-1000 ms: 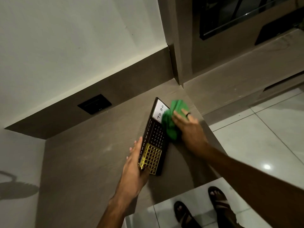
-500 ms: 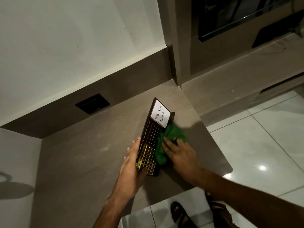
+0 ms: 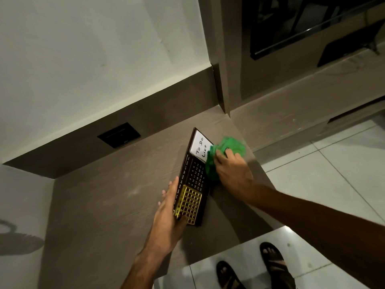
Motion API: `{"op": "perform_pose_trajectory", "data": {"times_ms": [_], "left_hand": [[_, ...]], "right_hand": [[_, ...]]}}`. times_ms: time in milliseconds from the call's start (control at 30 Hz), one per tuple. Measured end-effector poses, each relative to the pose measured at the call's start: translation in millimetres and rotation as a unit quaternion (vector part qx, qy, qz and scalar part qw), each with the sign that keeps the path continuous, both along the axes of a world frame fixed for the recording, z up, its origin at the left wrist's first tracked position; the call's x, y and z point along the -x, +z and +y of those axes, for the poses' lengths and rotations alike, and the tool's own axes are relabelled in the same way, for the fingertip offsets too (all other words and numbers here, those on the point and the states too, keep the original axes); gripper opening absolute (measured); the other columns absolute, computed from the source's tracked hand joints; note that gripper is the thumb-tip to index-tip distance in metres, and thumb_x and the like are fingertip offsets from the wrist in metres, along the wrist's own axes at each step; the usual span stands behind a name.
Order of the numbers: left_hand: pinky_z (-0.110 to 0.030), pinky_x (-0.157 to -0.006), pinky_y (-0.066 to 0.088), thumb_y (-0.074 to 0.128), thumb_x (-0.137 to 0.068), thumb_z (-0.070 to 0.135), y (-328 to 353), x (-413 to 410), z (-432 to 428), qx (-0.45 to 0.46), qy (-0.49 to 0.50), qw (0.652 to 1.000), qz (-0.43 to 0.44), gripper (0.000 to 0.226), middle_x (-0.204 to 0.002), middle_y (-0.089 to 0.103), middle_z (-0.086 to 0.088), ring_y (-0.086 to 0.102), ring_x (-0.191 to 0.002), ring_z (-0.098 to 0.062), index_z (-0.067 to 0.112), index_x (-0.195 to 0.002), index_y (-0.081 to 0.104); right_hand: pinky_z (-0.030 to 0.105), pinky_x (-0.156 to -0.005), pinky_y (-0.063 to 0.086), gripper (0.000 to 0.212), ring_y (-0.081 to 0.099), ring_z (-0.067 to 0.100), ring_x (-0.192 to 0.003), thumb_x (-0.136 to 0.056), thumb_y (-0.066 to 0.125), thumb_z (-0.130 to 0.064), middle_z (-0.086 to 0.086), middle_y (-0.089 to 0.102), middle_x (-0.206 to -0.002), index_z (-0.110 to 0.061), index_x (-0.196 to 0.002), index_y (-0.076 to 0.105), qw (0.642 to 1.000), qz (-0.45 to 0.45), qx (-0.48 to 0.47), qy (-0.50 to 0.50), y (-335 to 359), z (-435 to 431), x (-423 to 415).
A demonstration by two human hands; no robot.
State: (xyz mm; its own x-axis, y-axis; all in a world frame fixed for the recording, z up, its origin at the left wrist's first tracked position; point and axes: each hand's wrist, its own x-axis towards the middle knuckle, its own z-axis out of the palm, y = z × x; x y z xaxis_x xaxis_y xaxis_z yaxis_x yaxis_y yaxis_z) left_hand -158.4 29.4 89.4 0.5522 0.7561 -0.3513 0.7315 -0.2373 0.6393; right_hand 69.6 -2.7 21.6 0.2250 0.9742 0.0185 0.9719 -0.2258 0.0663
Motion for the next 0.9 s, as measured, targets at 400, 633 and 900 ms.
{"op": "perform_pose_trajectory", "data": {"times_ms": [400, 633, 900], "left_hand": [[-0.062, -0.124, 0.004, 0.062, -0.084, -0.008, 0.8, -3.0, -5.5, 0.004, 0.014, 1.0, -0.013, 0.106, -0.166, 0.006, 0.009, -0.001, -0.153, -0.016, 0.041, -0.153, -0.001], [-0.066, -0.119, 0.023, 0.062, -0.086, -0.004, 4.7, -2.7, -9.7, 0.004, 0.012, 1.0, -0.013, 0.109, -0.167, 0.016, 0.004, 0.017, -0.153, -0.026, 0.052, -0.149, -0.006], [-0.064, -0.122, 0.001, 0.069, -0.087, 0.013, 3.1, -2.1, -6.3, -0.034, -0.008, 0.999, 0.017, 0.109, -0.164, -0.01, 0.01, -0.007, -0.153, -0.021, 0.052, -0.145, -0.015]], "right_hand": [[0.041, -0.081, 0.042, 0.031, 0.045, 0.029, -0.105, -0.086, 0.065, -0.024, 0.013, 0.057, -0.121, -0.01, -0.113, 0.066, 0.997, 0.01, 0.044, 0.056, 1.3, -9.0, 39.2], [0.046, -0.094, 0.042, 0.031, 0.046, 0.03, -0.114, -0.088, 0.066, -0.028, 0.01, 0.061, -0.124, -0.012, -0.114, 0.065, 0.96, 0.121, 0.111, 0.228, 29.7, -75.6, 93.1], [0.041, -0.098, 0.048, 0.052, 0.055, 0.018, -0.115, -0.082, 0.055, -0.006, 0.002, 0.062, -0.126, -0.029, -0.129, 0.059, 0.807, 0.558, 0.119, 0.153, 60.3, -96.6, 63.2]]}}
